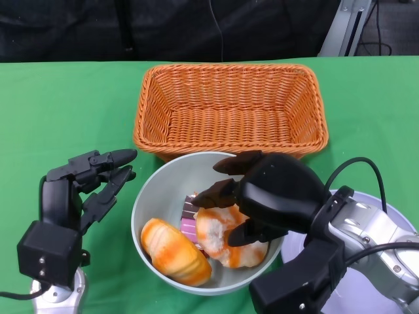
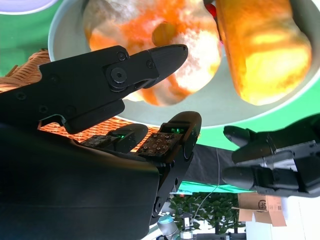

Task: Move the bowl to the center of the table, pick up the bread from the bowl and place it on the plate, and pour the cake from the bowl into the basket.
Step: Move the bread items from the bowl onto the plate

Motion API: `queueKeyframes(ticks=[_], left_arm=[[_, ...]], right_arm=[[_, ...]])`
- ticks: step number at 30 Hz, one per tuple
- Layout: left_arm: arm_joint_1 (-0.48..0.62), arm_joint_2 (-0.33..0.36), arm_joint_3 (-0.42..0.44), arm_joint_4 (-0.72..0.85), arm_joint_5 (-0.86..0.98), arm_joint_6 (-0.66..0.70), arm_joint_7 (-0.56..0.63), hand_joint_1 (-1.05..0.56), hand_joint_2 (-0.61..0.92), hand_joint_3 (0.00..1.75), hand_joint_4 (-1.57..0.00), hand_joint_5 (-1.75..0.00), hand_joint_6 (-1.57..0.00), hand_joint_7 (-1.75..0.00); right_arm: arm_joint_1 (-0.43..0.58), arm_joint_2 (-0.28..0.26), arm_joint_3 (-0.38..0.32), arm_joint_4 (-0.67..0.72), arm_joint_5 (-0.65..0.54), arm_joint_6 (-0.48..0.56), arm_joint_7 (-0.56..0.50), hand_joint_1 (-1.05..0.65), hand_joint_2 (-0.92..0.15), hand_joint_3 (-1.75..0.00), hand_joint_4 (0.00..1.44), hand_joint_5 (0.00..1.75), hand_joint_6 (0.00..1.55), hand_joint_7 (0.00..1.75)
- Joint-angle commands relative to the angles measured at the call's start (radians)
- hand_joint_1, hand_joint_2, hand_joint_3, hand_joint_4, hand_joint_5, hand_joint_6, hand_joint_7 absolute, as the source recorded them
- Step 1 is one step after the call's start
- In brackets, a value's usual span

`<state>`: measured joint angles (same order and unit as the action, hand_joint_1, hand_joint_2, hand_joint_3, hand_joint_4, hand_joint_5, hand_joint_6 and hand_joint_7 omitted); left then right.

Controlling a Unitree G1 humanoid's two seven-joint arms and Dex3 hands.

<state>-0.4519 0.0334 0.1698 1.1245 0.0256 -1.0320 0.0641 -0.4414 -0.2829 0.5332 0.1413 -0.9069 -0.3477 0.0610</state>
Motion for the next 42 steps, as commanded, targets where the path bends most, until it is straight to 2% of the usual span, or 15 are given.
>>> queueKeyframes(ticks=[1, 15, 24, 33, 36, 40, 42], left_arm=[[-0.001, 0.011, 0.003, 0.008, -0.010, -0.012, -0.008, -0.23, 0.92, 0.17, -0.85, -0.92, -1.17, -0.24], [0.006, -0.001, 0.002, 0.003, -0.005, -0.018, 0.000, -0.26, 0.92, 0.15, -0.85, -0.88, -1.15, -0.27], [0.009, -0.006, -0.002, 0.003, 0.004, -0.021, 0.009, -0.23, 0.92, 0.16, -0.86, -0.90, -1.14, -0.28], [0.008, -0.006, -0.003, 0.004, 0.007, -0.021, 0.011, -0.22, 0.92, 0.16, -0.85, -0.91, -1.13, -0.30], [0.006, -0.009, 0.000, 0.008, 0.029, -0.032, 0.067, -0.24, 0.92, 0.15, -0.86, -0.91, -1.14, -0.31], [-0.004, -0.004, -0.005, 0.023, 0.050, -0.030, 0.111, -0.23, 0.92, 0.17, -0.85, -1.02, -1.12, -0.36], [-0.007, -0.001, -0.010, 0.028, 0.066, -0.029, 0.135, -0.23, 0.92, 0.18, -0.81, -1.15, -1.09, -0.43]], right_arm=[[-0.020, -0.018, 0.003, 0.015, -0.010, -0.020, -0.033, -0.72, -0.88, 0.00, 0.78, 0.02, 0.66, 0.00], [-0.049, -0.020, 0.036, 0.105, -0.093, -0.035, -0.122, -0.72, -0.89, 0.00, 0.78, 0.01, 0.65, 0.00], [-0.064, -0.001, 0.055, 0.165, -0.091, -0.034, -0.179, -0.70, -0.88, 0.00, 0.80, 0.01, 0.65, 0.00], [-0.067, -0.002, 0.062, 0.171, -0.088, -0.031, -0.189, -0.70, -0.88, 0.00, 0.81, 0.01, 0.65, 0.00], [-0.068, 0.017, 0.074, 0.202, -0.108, -0.008, -0.227, -0.69, -0.88, 0.00, 0.81, 0.01, 0.65, 0.00], [-0.087, 0.031, 0.078, 0.234, -0.106, 0.006, -0.268, -0.69, -0.91, -0.01, 0.80, 0.00, 0.63, 0.00], [-0.093, 0.037, 0.082, 0.245, -0.114, 0.018, -0.281, -0.69, -0.91, -0.01, 0.81, 0.00, 0.62, 0.00]])
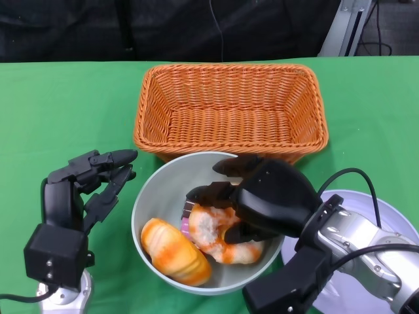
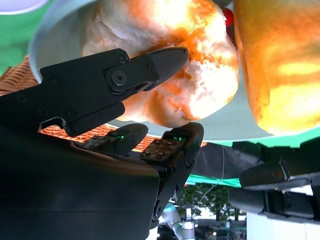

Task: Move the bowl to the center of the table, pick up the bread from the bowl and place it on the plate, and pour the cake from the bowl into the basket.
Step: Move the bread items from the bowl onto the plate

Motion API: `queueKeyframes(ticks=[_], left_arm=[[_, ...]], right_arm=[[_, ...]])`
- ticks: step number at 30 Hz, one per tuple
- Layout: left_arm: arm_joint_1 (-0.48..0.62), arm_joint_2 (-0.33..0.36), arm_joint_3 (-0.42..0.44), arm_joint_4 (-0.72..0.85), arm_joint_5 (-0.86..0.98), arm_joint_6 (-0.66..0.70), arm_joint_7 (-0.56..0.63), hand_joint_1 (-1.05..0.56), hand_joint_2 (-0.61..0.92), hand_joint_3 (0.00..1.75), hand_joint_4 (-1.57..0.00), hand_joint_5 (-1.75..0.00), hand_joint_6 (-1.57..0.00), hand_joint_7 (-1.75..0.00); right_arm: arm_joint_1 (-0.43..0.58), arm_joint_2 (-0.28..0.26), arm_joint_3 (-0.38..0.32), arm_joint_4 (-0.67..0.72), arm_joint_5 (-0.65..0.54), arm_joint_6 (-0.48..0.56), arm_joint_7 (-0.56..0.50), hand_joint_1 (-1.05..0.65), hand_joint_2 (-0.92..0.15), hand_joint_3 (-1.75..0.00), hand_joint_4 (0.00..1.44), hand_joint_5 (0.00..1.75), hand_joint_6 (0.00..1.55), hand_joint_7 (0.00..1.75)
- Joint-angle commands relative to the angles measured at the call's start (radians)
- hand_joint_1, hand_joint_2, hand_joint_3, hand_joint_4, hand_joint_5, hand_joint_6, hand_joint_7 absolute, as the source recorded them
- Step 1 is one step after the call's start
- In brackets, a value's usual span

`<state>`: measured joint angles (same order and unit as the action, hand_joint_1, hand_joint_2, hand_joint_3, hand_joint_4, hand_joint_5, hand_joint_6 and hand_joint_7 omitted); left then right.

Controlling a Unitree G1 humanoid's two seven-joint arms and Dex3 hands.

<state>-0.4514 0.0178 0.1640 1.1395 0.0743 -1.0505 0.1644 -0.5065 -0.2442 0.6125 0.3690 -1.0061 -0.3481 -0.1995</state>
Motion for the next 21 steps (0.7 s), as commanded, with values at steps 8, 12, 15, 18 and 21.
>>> queueKeyframes(ticks=[8, 12, 15, 18, 21], left_arm=[[-0.010, 0.020, -0.017, 0.022, 0.041, -0.017, 0.076, -0.24, 0.92, 0.18, -0.79, -1.20, -1.05, -0.50], [-0.003, 0.019, -0.022, 0.018, 0.068, -0.017, 0.129, -0.23, 0.92, 0.20, -0.78, -1.10, -1.00, -0.57], [-0.003, 0.020, -0.027, 0.018, 0.078, -0.018, 0.149, -0.23, 0.92, 0.20, -0.78, -1.08, -0.99, -0.60], [-0.005, 0.014, -0.025, 0.020, 0.071, -0.019, 0.147, -0.22, 0.92, 0.19, -0.81, -1.00, -0.98, -0.60], [-0.006, 0.010, -0.024, 0.021, 0.064, -0.019, 0.141, -0.22, 0.92, 0.19, -0.84, -0.92, -0.98, -0.58]], right_arm=[[-0.035, 0.003, 0.012, 0.032, -0.023, 0.034, -0.038, -0.69, -0.90, 0.00, 0.81, 0.00, 0.61, 0.00], [-0.066, 0.010, 0.028, 0.116, -0.051, 0.061, -0.066, -0.68, -0.90, 0.00, 0.80, 0.00, 0.64, 0.01], [-0.077, 0.011, 0.040, 0.139, -0.049, 0.066, -0.082, -0.68, -0.91, 0.00, 0.80, 0.00, 0.65, 0.01], [-0.089, 0.011, 0.051, 0.169, -0.041, 0.062, -0.083, -0.69, -0.90, 0.00, 0.81, 0.01, 0.66, 0.01], [-0.101, 0.012, 0.061, 0.197, -0.032, 0.049, -0.081, -0.69, -0.90, 0.00, 0.84, 0.02, 0.65, 0.00]])
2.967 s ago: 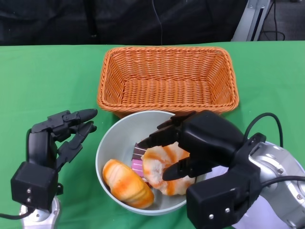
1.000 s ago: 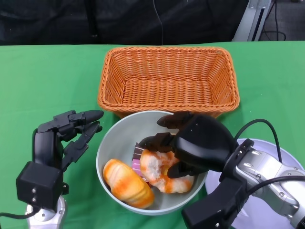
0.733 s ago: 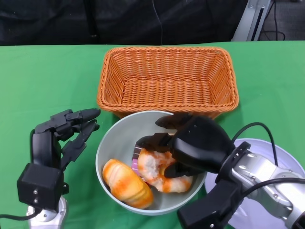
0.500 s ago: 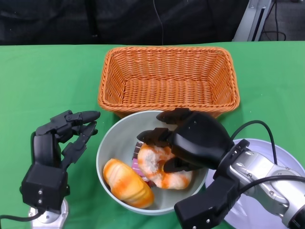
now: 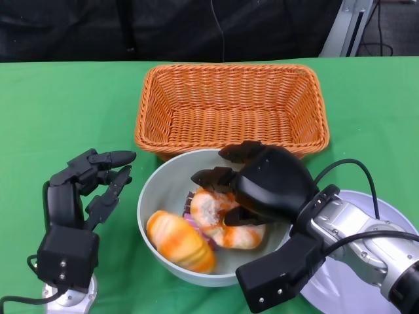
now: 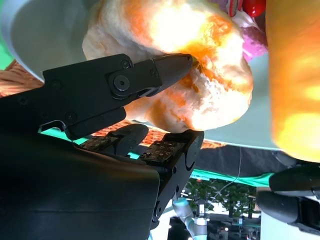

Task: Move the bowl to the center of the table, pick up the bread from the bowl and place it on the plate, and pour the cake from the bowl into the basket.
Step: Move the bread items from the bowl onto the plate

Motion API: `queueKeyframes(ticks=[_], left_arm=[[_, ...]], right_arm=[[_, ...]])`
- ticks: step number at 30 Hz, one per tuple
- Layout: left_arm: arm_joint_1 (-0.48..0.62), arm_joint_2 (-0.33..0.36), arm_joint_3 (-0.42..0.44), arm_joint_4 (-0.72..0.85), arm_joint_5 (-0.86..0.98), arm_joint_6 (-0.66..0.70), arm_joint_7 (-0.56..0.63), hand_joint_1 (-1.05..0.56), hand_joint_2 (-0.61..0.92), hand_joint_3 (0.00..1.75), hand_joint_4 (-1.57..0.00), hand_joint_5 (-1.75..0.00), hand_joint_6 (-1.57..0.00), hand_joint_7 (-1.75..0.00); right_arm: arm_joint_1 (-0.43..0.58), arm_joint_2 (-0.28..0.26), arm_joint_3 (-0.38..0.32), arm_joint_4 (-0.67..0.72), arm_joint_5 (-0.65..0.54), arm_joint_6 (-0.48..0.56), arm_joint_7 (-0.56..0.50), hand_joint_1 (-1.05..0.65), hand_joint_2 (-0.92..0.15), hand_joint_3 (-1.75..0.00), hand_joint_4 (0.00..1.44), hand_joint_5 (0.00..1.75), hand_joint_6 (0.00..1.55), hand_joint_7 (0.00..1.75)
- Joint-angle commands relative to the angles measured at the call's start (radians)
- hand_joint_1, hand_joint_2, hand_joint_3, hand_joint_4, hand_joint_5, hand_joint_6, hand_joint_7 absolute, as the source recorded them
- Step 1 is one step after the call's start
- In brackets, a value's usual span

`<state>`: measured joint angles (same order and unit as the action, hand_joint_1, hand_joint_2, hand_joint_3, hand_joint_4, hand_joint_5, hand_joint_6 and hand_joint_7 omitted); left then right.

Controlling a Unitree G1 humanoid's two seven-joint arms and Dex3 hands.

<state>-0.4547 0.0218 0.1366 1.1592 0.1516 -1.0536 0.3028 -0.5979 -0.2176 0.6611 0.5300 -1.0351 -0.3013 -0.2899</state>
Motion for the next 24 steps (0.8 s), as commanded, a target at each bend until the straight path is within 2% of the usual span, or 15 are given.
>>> queueKeyframes(ticks=[1, 7, 10, 19, 24], left_arm=[[-0.003, 0.006, 0.003, 0.001, -0.014, -0.016, 0.002, -0.21, 0.92, 0.19, -0.85, -0.91, -0.98, -0.58], [-0.003, 0.006, 0.002, 0.001, -0.016, -0.016, 0.001, -0.21, 0.92, 0.19, -0.86, -0.88, -0.99, -0.58], [-0.002, 0.007, 0.000, 0.000, -0.013, -0.014, 0.002, -0.20, 0.92, 0.21, -0.87, -0.86, -0.99, -0.57], [-0.008, 0.010, 0.000, 0.007, -0.018, -0.016, -0.006, -0.21, 0.92, 0.21, -0.89, -0.84, -0.99, -0.57], [-0.008, 0.012, 0.000, 0.006, -0.018, -0.012, -0.004, -0.23, 0.92, 0.21, -0.89, -0.82, -0.98, -0.57]], right_arm=[[-0.012, -0.015, 0.015, 0.040, -0.001, 0.000, 0.008, -0.69, -0.91, 0.00, 0.84, 0.02, 0.65, 0.00], [-0.017, -0.016, 0.022, 0.048, 0.005, 0.000, 0.002, -0.69, -0.91, 0.00, 0.85, 0.01, 0.65, 0.00], [-0.025, -0.025, 0.032, 0.068, 0.019, -0.029, 0.022, -0.64, -0.92, -0.02, 0.90, 0.04, 0.66, 0.01], [-0.059, -0.024, 0.040, 0.150, 0.045, -0.122, -0.054, -0.57, -0.89, 0.00, 0.98, 0.06, 0.73, 0.02], [-0.076, -0.022, 0.040, 0.199, 0.055, -0.192, -0.106, -0.41, -0.91, 0.00, 1.08, 0.15, 0.84, 0.04]])
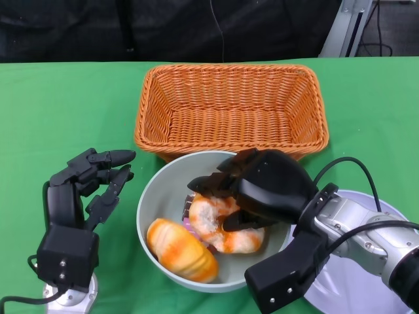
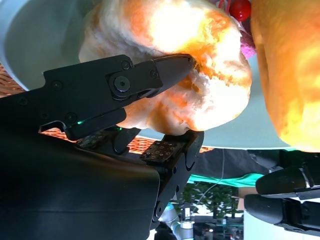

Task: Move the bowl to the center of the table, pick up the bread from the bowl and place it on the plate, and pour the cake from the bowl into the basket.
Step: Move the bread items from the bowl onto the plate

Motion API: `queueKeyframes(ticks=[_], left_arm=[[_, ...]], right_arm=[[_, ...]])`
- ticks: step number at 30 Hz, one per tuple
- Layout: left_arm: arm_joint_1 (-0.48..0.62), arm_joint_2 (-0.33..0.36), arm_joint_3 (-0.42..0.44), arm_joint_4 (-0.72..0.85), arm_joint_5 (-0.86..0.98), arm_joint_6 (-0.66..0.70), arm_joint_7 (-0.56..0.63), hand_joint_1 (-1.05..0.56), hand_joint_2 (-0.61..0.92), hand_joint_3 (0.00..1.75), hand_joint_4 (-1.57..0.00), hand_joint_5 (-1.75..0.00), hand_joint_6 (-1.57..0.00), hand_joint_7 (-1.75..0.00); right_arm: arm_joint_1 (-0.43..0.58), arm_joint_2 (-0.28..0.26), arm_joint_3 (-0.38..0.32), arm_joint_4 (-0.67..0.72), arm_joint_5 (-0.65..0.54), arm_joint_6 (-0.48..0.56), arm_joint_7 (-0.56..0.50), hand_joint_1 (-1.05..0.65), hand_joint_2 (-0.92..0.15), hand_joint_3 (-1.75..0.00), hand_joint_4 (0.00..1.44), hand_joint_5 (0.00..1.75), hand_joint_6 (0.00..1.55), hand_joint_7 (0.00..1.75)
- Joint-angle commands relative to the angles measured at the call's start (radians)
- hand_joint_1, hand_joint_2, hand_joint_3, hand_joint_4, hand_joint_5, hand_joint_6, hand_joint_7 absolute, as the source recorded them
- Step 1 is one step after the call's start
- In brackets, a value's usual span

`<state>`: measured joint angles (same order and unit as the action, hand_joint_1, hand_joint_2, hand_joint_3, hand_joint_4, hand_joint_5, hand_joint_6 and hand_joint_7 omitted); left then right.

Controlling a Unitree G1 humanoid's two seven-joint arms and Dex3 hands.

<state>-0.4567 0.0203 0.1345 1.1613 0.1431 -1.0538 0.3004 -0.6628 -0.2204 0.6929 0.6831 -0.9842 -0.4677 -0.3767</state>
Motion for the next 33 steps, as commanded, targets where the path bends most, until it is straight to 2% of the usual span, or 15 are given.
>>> queueKeyframes(ticks=[1, 2, 3, 5, 6, 11, 20, 33], left_arm=[[-0.006, 0.013, 0.003, 0.005, -0.013, -0.012, -0.007, -0.24, 0.92, 0.21, -0.89, -0.82, -0.99, -0.57], [-0.006, 0.013, 0.004, 0.005, -0.017, -0.012, -0.011, -0.23, 0.92, 0.21, -0.89, -0.82, -0.99, -0.57], [-0.006, 0.013, 0.005, 0.005, -0.021, -0.012, -0.015, -0.23, 0.92, 0.21, -0.89, -0.82, -0.99, -0.57], [-0.005, 0.014, 0.004, 0.005, -0.025, -0.013, -0.022, -0.22, 0.92, 0.22, -0.89, -0.81, -0.98, -0.57], [-0.005, 0.014, 0.004, 0.004, -0.026, -0.013, -0.024, -0.22, 0.92, 0.22, -0.89, -0.81, -0.98, -0.57], [-0.004, 0.013, 0.004, 0.005, -0.029, -0.019, -0.025, -0.21, 0.92, 0.21, -0.90, -0.82, -0.99, -0.57], [-0.001, 0.011, 0.005, 0.001, -0.041, -0.019, -0.040, -0.20, 0.92, 0.23, -0.90, -0.81, -0.99, -0.57], [-0.003, 0.013, 0.006, 0.006, -0.045, -0.021, -0.044, -0.20, 0.92, 0.24, -0.90, -0.82, -0.99, -0.56]], right_arm=[[-0.015, -0.018, 0.009, 0.063, 0.005, -0.046, -0.043, -0.37, -0.91, 0.00, 1.00, 0.38, 0.88, 0.02], [-0.020, -0.016, 0.010, 0.078, 0.004, -0.061, -0.063, -0.32, -0.92, -0.01, 0.82, 0.87, 0.95, 0.03], [-0.024, -0.013, 0.012, 0.092, 0.002, -0.073, -0.080, -0.30, -0.92, -0.02, 0.73, 1.07, 0.97, 0.03], [-0.031, -0.008, 0.015, 0.115, 0.000, -0.090, -0.107, -0.27, -0.92, -0.02, 0.66, 1.28, 1.02, 0.04], [-0.034, -0.007, 0.016, 0.124, -0.001, -0.094, -0.116, -0.27, -0.92, -0.02, 0.64, 1.32, 1.02, 0.04], [-0.037, -0.006, 0.024, 0.132, -0.008, -0.094, -0.131, -0.28, -0.92, -0.03, 0.63, 1.38, 1.06, 0.06], [-0.047, -0.007, 0.051, 0.161, -0.022, -0.122, -0.187, -0.27, -0.92, -0.06, 0.63, 1.29, 1.02, 0.05], [-0.062, 0.011, 0.035, 0.219, 0.029, -0.202, -0.198, -0.23, -0.92, -0.09, 0.55, 1.27, 1.10, 0.05]])
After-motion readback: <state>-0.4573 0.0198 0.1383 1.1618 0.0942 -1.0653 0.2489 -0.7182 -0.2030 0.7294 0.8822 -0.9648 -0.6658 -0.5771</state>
